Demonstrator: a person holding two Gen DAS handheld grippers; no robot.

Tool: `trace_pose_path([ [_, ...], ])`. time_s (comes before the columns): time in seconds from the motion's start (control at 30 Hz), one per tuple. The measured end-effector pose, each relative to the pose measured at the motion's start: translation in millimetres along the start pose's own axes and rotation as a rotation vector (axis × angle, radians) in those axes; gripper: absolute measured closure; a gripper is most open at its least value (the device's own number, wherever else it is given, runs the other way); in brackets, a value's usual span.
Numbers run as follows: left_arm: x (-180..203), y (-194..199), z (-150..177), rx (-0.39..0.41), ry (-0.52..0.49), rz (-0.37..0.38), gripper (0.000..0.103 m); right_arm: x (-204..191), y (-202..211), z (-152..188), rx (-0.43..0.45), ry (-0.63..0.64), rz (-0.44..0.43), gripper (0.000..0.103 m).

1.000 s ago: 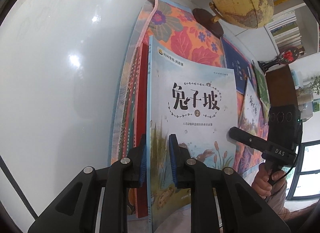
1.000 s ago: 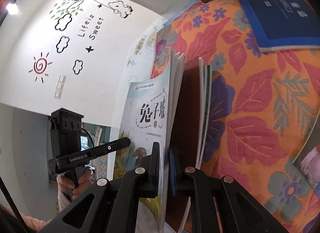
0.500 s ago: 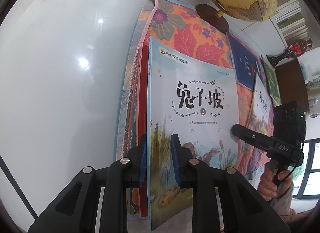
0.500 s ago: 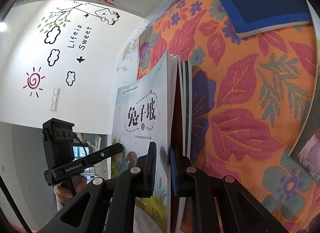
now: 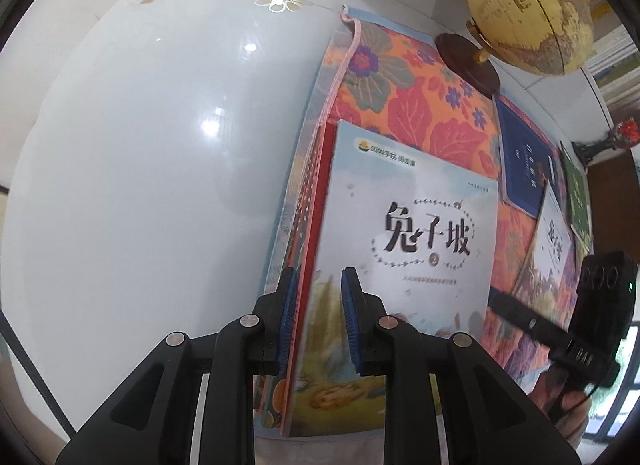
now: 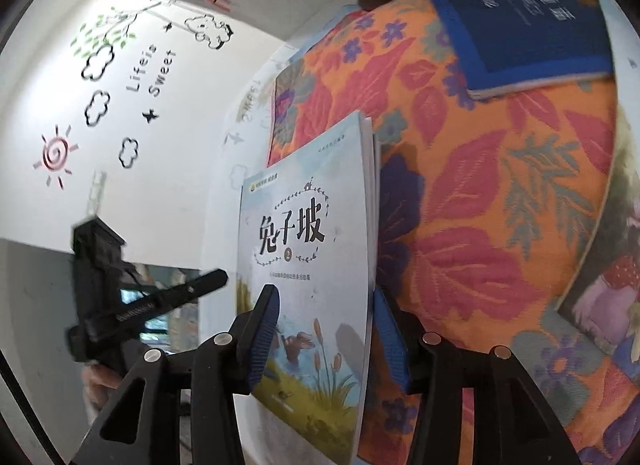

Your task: Organize books

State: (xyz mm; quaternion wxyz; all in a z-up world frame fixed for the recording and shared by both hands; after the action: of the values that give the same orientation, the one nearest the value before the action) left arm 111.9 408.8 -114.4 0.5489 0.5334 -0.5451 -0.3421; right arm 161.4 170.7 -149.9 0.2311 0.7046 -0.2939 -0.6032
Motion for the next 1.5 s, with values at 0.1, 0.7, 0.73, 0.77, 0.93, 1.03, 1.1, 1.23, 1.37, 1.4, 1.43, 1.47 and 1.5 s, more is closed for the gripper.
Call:
trace_pose_path([
  [0.1,4.0,-1.4,-1.6,0.012,-0.007,-0.065,0.083,-7.8,-2.9,0.9,-0.006,0.040,0.038,0.054],
  [0.7,156.2,-14.0,-4.6,0.056,-0.247,0.009,0.081,121.1,146.7,11.7,0.230,-0.161,0.029,0.053],
  [0.73,170.8,-20.7,-3.6,0.045,-0.270,0.019,0.081,133.1,157.9,14.2,0.244,-0.175,0.038,0.053],
  [0.77,181.5,-25.4,-2.0,0.036,-0.287,0.025,0.081,142.2,166.2,15.5,0.252,-0.186,0.045,0.053],
  [0.93,249.8,-63.2,10.2,-0.043,-0.412,0.067,0.081,190.1,206.5,27.0,0.273,-0.237,0.095,0.053],
  [1.03,275.9,-82.1,14.4,-0.076,-0.462,0.080,0.081,205.5,217.8,35.4,0.256,-0.246,0.117,0.053],
  [1.1,285.7,-92.1,13.0,-0.100,-0.467,0.078,0.081,214.7,219.9,39.4,0.227,-0.245,0.118,0.053],
  [1.23,302.8,-112.0,2.6,-0.154,-0.469,0.094,0.080,221.6,217.3,42.0,0.181,-0.203,0.099,0.053],
  [1.37,304.6,-119.2,-8.9,-0.201,-0.434,0.169,0.070,231.7,215.4,34.3,0.154,-0.204,0.037,0.052],
  [1.4,301.7,-119.8,-13.1,-0.220,-0.411,0.196,0.070,233.8,213.6,32.1,0.150,-0.212,0.016,0.051],
  [1.43,299.3,-121.1,-14.7,-0.231,-0.397,0.215,0.070,237.3,212.8,29.6,0.142,-0.221,-0.017,0.051],
  [1.47,295.3,-121.9,-17.3,-0.245,-0.384,0.243,0.070,240.9,212.1,27.1,0.135,-0.226,-0.043,0.051],
  [1.5,293.2,-122.6,-18.0,-0.254,-0.380,0.258,0.070,242.6,211.4,25.7,0.130,-0.228,-0.062,0.051],
])
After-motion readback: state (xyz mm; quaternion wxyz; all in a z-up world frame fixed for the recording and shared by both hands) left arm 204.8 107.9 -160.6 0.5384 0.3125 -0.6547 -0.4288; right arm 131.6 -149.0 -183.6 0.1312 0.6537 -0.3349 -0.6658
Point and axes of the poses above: each gripper's, at about its wrist camera, not at the fingertips, and y roughly against the way its jaws point, x to its right, z to its underside, the point moved 1 cm from there along -y, roughly the way its jaws point, and after that the axes turned 1 degree about -x, right-handed, at the moved point
